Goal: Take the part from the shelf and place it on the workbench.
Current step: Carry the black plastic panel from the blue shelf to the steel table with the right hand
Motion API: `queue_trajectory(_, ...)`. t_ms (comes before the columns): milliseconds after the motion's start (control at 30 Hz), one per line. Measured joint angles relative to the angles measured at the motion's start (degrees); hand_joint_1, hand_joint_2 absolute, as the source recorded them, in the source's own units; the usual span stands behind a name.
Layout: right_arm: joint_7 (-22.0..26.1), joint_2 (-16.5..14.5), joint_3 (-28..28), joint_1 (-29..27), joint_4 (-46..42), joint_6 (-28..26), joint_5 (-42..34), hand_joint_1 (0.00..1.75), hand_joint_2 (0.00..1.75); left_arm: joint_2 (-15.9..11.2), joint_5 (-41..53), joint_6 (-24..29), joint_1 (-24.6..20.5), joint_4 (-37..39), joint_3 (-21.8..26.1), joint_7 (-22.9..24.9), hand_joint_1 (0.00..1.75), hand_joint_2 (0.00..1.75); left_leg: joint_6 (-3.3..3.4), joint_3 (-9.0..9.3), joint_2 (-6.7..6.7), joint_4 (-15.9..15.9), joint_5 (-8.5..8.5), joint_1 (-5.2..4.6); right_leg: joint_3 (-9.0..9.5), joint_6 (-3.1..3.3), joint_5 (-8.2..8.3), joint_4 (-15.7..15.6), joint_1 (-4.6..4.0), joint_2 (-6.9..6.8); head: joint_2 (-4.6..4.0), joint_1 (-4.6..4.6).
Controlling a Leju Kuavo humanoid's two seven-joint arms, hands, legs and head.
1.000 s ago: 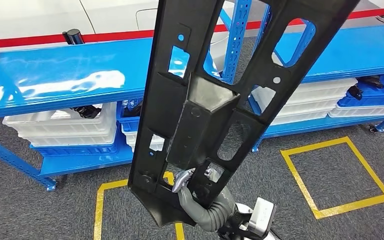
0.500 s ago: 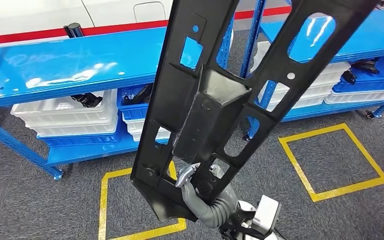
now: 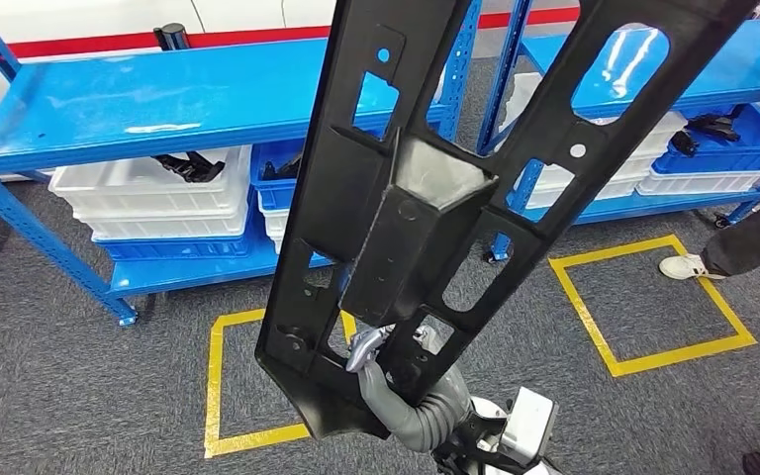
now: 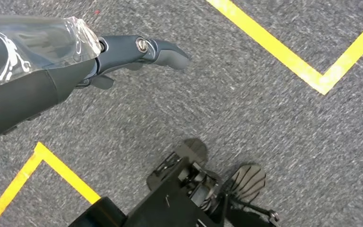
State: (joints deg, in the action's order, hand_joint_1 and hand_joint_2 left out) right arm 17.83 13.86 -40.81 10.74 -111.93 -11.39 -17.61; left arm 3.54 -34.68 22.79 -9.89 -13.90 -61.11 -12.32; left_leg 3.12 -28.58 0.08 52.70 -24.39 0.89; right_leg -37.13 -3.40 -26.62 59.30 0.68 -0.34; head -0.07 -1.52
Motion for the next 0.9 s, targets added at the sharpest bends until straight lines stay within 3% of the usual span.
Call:
queue_trajectory(67,0.1,0.0,0.0,0.0,0.0,0.0,-0.1,1.75,1.75,0.0,-0.1,0.0,0.0,0.0,0.0,0.0,0.00,1.75,0.39,-1.62,0.04,0.0,1.37,-0.20,-1.74,-0.16,-5.42,8.0,0.01,0.02,0.00,-0.13)
queue_trajectory(100,0.1,0.0,0.0,0.0,0.0,0.0,-0.2,1.75,1.75,0.0,-0.2,0.0,0.0,0.0,0.0,0.0,0.00,1.75,0.44,-2.48,0.06,0.1,2.07,-0.31,-1.91,-0.18,-6.26,11.0,-0.01,0.03,0.00,-0.16)
queue_trajectory(133,0.1,0.0,0.0,0.0,0.1,0.0,-0.3,1.75,1.75,0.0,-0.2,0.0,0.0,0.0,0.1,0.0,0.00,1.75,0.46,-3.33,0.09,0.1,2.75,-0.44,-1.28,-0.12,-5.68,12.3,-0.02,0.04,0.00,-0.16)
queue_trajectory(167,0.2,0.0,0.0,0.0,0.1,0.0,-0.3,1.75,1.75,0.0,-0.3,0.0,0.0,0.0,0.1,0.0,0.00,1.75,0.45,-4.16,0.10,0.1,3.43,-0.56,0.25,0.04,-4.14,11.7,-0.04,0.04,0.00,-0.17)
queue_trajectory(233,0.2,0.0,0.0,0.1,0.1,0.0,-0.4,1.75,1.75,0.0,-0.3,0.0,0.0,0.0,0.1,0.0,0.00,1.75,0.29,-5.50,0.07,0.1,4.71,-0.79,6.27,0.78,-1.69,4.8,-0.29,0.04,0.00,-0.18)
queue_trajectory(300,0.4,0.0,0.0,0.4,0.1,0.0,-0.5,1.75,1.75,0.1,-0.3,0.0,0.1,0.0,0.1,0.0,0.00,1.75,-0.16,-6.24,0.06,0.2,5.90,-0.98,12.74,1.53,-2.19,-4.4,-0.79,0.02,0.00,-0.17)
queue_trajectory(333,0.4,0.0,0.1,0.5,0.1,0.0,-0.5,1.75,1.75,0.1,-0.3,0.1,0.1,0.0,0.1,0.0,0.00,1.75,-0.46,-6.47,0.11,0.1,6.50,-1.01,14.37,1.78,-2.70,-7.1,-1.03,0.03,0.00,-0.20)
queue_trajectory(400,0.5,0.0,0.1,0.5,0.1,0.0,-0.6,1.75,1.75,0.1,-0.4,0.1,0.2,0.0,0.1,0.0,0.00,1.75,-1.10,-6.93,0.21,0.0,7.45,-0.93,14.13,2.17,-2.21,-8.2,-1.08,0.01,0.00,-0.23)
queue_trajectory(433,0.5,0.0,0.2,0.4,0.1,0.0,-0.6,1.75,1.75,0.0,-0.4,0.1,0.3,0.0,0.1,0.0,0.00,1.75,-1.47,-7.39,0.21,0.4,6.72,-0.86,13.52,2.48,-1.55,-8.1,-0.97,-0.03,0.00,-0.25)
queue_trajectory(467,0.5,-0.1,0.2,0.4,0.1,0.0,-0.6,1.75,1.75,0.0,-0.5,0.1,0.4,0.0,0.1,0.0,0.00,1.75,-1.84,-8.10,0.19,1.9,4.77,-0.77,12.83,2.83,-0.81,-8.2,-0.81,-0.13,0.00,-0.22)
queue_trajectory(567,0.5,-0.1,0.2,0.3,0.2,0.0,-0.6,1.75,1.75,0.0,-0.5,0.1,0.5,0.0,0.1,0.0,0.00,1.75,-2.74,-11.08,0.14,12.8,-4.26,-0.51,10.25,3.45,1.43,-8.1,-0.70,-0.31,0.00,-0.14)
queue_trajectory(600,0.5,-0.1,0.2,0.3,0.2,0.0,-0.6,1.75,1.75,0.0,-0.5,0.1,0.5,0.0,0.1,0.0,0.00,1.75,-2.91,-11.56,0.14,16.4,-5.45,-0.46,9.25,3.44,2.17,-8.0,-0.70,-0.32,0.00,-0.14)
queue_trajectory(633,0.5,-0.1,0.2,0.3,0.2,0.0,-0.7,1.75,1.75,0.0,-0.5,0.1,0.5,0.0,0.1,0.0,0.00,1.75,-3.04,-11.38,0.14,18.6,-5.16,-0.41,8.21,3.39,2.85,-7.9,-0.70,-0.33,-0.01,-0.14)
queue_trajectory(667,0.5,-0.1,0.2,0.3,0.2,0.0,-0.7,1.75,1.75,0.0,-0.5,0.1,0.5,0.0,0.1,0.0,0.00,1.75,-3.09,-10.49,0.14,19.2,-3.79,-0.36,7.15,3.31,3.48,-7.7,-0.69,-0.33,-0.01,-0.14)
queue_trajectory(700,0.5,-0.1,0.2,0.3,0.2,-0.1,-0.8,1.75,1.75,0.0,-0.5,0.1,0.5,0.0,0.1,0.0,0.00,1.75,-3.04,-8.42,0.14,17.5,-1.98,-0.32,5.99,3.17,4.15,-7.4,-0.68,-0.31,-0.01,-0.14)
queue_trajectory(733,0.5,-0.2,0.2,0.3,0.2,-0.1,-0.8,1.75,1.75,-0.1,-0.5,0.1,0.4,0.0,0.1,0.0,0.00,1.75,-2.91,-5.69,0.13,14.3,-0.80,-0.30,5.03,3.00,4.70,-7.1,-0.67,-0.27,-0.01,-0.14)
queue_trajectory(800,0.5,-0.2,0.3,0.3,0.2,-0.4,-0.9,1.75,1.75,-0.1,-0.7,0.2,0.2,0.0,0.1,-0.1,0.00,1.75,-2.25,1.27,0.03,4.5,-1.52,-0.53,3.47,2.47,5.81,-6.5,-0.86,-0.26,0.00,-0.15)
queue_trajectory(867,0.6,-0.2,0.6,0.4,0.2,-0.7,-1.0,1.75,1.75,-0.1,-1.0,0.3,0.1,0.0,0.3,-0.2,0.00,1.75,-1.46,4.25,-0.07,-0.8,-3.09,-0.88,2.60,1.89,6.99,-6.3,-0.98,-0.36,-0.01,-0.20)
queue_trajectory(900,0.6,-0.1,0.7,0.4,0.2,-0.9,-1.0,1.75,1.75,-0.1,-1.1,0.4,0.2,0.0,0.4,-0.2,0.00,1.75,-1.01,3.82,0.00,-1.1,-2.88,-0.83,2.22,1.59,7.48,-6.3,-0.96,-0.36,-0.01,-0.22)
